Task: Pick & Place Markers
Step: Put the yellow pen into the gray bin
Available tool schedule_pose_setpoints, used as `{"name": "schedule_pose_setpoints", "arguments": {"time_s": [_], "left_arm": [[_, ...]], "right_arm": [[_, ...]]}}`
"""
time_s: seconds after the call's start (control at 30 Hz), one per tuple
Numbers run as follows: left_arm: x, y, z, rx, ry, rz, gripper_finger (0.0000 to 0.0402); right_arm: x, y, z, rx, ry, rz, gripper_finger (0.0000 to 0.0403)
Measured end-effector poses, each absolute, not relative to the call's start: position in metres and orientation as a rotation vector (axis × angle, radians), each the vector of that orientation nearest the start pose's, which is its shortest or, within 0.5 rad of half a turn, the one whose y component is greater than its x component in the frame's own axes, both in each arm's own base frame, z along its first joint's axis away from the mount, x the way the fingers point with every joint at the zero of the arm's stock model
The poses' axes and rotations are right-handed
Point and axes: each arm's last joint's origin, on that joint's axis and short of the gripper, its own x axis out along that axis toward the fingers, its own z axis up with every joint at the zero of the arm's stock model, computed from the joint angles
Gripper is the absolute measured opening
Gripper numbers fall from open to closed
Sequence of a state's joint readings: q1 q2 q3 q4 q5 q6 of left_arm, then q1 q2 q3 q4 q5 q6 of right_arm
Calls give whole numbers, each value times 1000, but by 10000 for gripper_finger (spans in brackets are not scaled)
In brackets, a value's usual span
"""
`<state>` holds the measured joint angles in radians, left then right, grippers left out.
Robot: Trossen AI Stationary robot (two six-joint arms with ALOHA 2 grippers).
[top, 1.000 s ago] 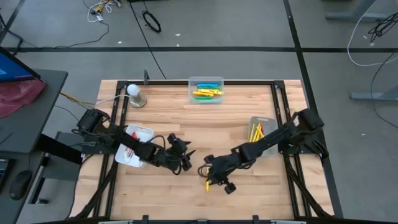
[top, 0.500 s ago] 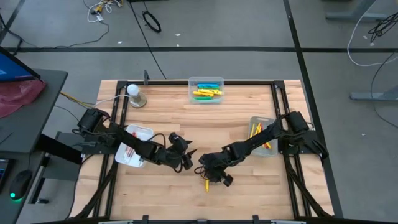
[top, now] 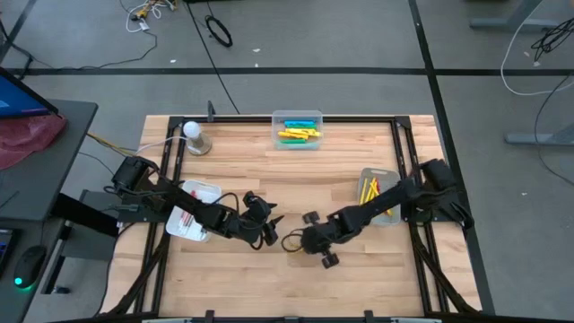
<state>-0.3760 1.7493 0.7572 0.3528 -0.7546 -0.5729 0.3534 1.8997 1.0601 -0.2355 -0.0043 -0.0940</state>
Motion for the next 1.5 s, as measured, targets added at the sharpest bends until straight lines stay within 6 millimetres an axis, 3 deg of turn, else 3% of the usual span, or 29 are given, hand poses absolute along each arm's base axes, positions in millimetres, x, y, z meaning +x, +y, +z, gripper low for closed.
{"name": "schedule_pose_setpoints", "arguments": {"time_s": [0.13, 0.23, 0.4, 0.6, 0.73, 0.97, 1.27, 1.5], "left_arm": [[307, -100, 138, -200, 415, 506, 222], [307, -100, 138, -193, 421, 509, 222], [307, -100, 132, -181, 422, 531, 222], [308, -100, 127, -181, 427, 532, 222], [308, -101, 128, -181, 422, 529, 222], [310, -101, 129, -188, 406, 523, 222], [310, -101, 129, -183, 407, 522, 222], [310, -101, 130, -185, 407, 523, 222]], "right_arm": [[315, 142, 171, -176, 993, 211, 21], [290, 141, 205, -51, 992, 57, 15], [238, 114, 252, 284, 1036, -304, 23], [179, 73, 271, 485, 1216, -779, 25], [166, 56, 265, 578, 1289, -907, 26], [163, 29, 221, 712, 1411, -912, 28], [165, 5, 177, 856, 1346, -896, 29], [161, 2, 163, 881, 1299, -956, 29]]}}
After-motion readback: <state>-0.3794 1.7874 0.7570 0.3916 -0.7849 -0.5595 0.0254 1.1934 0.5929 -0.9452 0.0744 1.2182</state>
